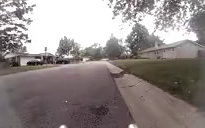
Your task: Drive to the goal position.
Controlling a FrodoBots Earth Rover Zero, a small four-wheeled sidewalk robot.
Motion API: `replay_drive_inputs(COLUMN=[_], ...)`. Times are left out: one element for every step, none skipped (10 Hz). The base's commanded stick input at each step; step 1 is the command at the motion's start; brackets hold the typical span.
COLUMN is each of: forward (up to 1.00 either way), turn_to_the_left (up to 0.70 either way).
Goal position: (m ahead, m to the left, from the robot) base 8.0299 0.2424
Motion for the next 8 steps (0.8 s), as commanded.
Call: replay_drive_inputs(forward=[0.70,0.70,0.70,0.70,0.70,0.70,0.70,0.70], turn_to_the_left=[0.00,0.00,0.00,0.03,0.22,0.34,0.10,0.01])
